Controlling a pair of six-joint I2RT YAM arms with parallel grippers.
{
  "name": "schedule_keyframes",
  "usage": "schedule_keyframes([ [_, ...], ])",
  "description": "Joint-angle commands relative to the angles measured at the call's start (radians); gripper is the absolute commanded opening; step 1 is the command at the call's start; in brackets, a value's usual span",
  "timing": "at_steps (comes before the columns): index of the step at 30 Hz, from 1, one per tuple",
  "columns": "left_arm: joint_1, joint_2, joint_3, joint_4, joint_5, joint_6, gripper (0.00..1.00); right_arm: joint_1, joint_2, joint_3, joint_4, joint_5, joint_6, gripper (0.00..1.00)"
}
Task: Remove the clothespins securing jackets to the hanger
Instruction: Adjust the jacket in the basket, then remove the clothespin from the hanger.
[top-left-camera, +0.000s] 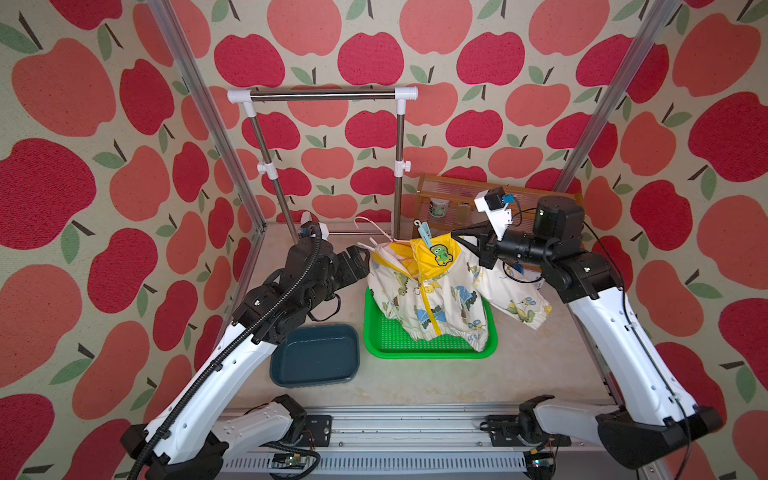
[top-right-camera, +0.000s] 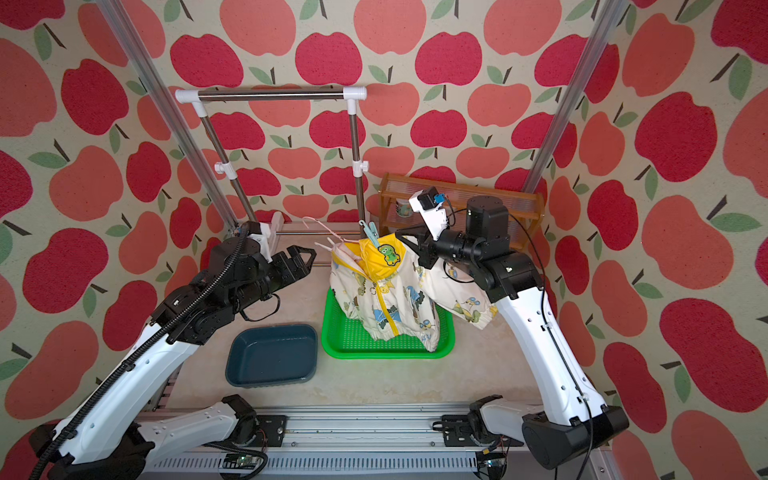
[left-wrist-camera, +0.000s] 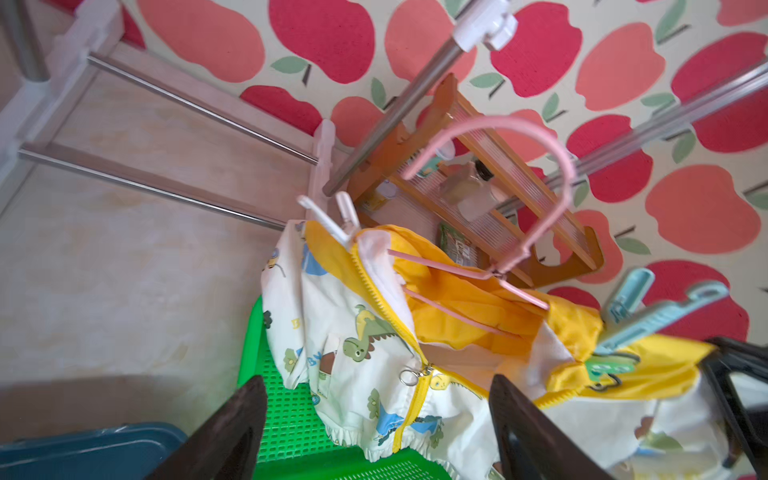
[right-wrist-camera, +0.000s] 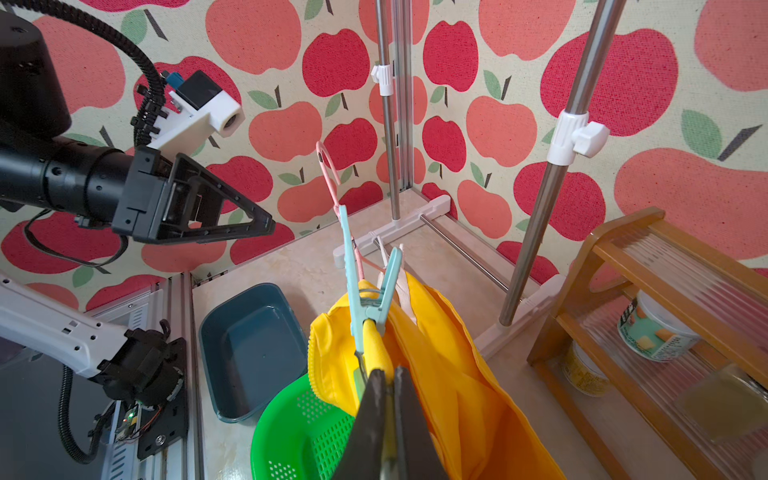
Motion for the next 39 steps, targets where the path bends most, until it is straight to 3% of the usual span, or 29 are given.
schedule_keyframes([
  [1,0.055,-0.088,-0.113,-0.043,0.029,-0.228,0.85,-0.012,-0.053,-0.002,0.061,0.004,-0.013,0.0],
  [6,0.199,-0.158,-0.21,-0.001,0.133,-0.401,0.87,-0.002,-0.088,-0.048,0.047,0.05,-0.073,0.0],
  [10,0.349,-0.103,-0.181,0.033,0.322,-0.486,0.88,0.017,-0.127,-0.111,0.054,0.059,-0.188,0.0],
  [12,0.382,-0.06,-0.156,0.059,0.406,-0.505,0.88,0.037,-0.162,-0.174,0.089,0.079,-0.256,0.0],
  [20,0.439,0.175,-0.067,0.048,0.662,-0.509,0.87,0.07,-0.194,-0.231,0.094,0.091,-0.389,0.0],
  [27,0.45,0.339,0.012,0.08,0.792,-0.484,0.85,0.15,-0.192,-0.222,0.035,0.127,-0.503,0.0],
  [39,0.424,0.569,0.153,-0.051,0.901,-0.352,0.82,0.231,-0.18,-0.21,0.005,0.213,-0.569,0.0],
])
